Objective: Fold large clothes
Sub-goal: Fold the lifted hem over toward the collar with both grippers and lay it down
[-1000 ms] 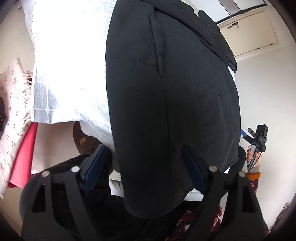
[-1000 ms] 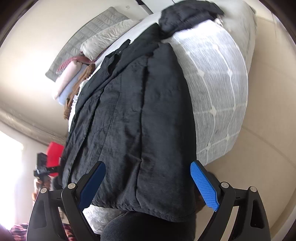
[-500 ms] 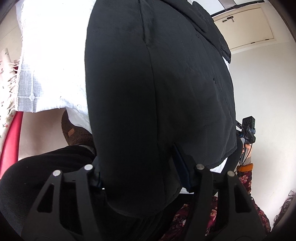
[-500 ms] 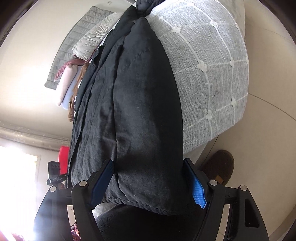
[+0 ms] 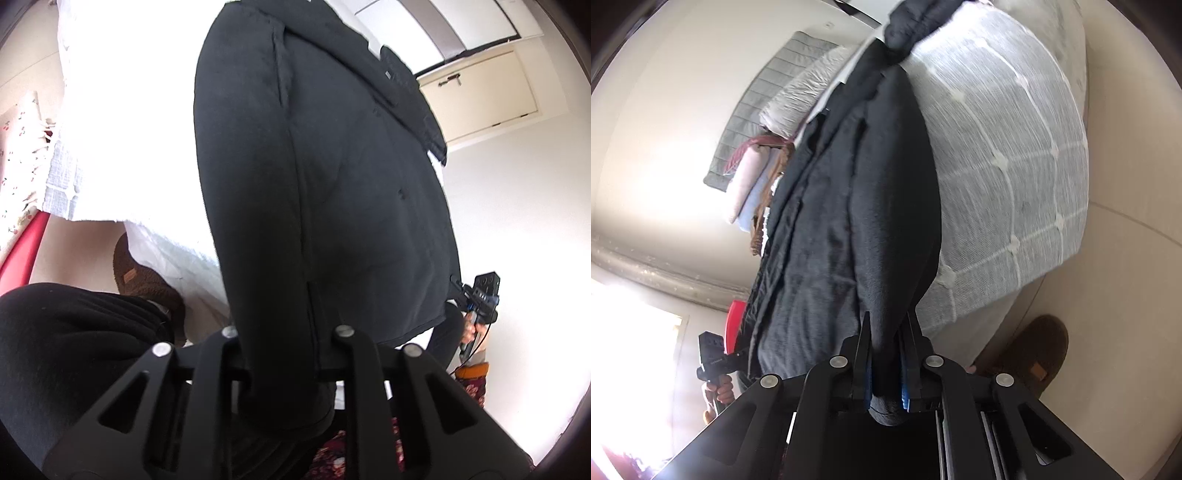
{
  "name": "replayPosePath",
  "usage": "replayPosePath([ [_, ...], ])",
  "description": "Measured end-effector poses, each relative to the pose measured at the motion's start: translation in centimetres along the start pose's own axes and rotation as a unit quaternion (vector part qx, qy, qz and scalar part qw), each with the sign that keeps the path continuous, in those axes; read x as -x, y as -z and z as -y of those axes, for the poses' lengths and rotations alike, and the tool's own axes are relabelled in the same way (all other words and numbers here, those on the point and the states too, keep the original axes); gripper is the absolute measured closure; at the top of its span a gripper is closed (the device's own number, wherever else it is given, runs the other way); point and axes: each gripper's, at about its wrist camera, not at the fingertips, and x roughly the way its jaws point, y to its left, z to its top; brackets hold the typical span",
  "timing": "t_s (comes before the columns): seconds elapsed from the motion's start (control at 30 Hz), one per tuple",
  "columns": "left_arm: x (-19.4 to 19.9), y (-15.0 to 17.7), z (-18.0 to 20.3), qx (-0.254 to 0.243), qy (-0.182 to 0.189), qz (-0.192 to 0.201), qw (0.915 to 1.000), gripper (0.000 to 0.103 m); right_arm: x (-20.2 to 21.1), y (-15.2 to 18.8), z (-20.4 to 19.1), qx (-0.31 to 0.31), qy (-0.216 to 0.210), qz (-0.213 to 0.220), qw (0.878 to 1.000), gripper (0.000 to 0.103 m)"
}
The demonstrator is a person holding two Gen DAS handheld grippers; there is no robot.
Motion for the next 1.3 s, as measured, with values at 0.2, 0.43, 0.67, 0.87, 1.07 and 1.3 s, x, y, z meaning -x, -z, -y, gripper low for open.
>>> replayPosePath([
  [0.2,2.3,-1.1,2.3,-0.018,0.026,0.044,0.9985,0.091,2.7,-0.8,-3.3,0.027,-0.044,0.048,0.998,0.096],
  [0.43,4.6,-5.4,5.4,-0.032,0.077,0.104,0.991,0.091,2.6,-4.1,-9.6,0.079,-0.064,0.07,0.992,0.096],
  [0.67,5.1,-12.9,5.3,-0.002,0.085,0.141,0.9864,0.091,0.6,-10.1,-12.4,0.089,-0.048,0.079,0.992,0.096],
  [0.87,1.8,-18.7,2.8,0.049,0.071,0.129,0.9879,0.09,-2.0,-16.9,-11.1,0.055,-0.02,0.091,0.994,0.096],
  [1.07,-2.6,-22.8,-0.8,0.089,0.042,0.103,0.9897,0.088,-5.6,-22.2,-6.8,0.002,0.02,0.09,0.996,0.096],
  [1.3,-7.3,-25.2,-4.4,0.128,0.043,0.066,0.9886,0.087,-11.1,-24.1,-1.5,-0.047,0.075,0.065,0.994,0.095],
])
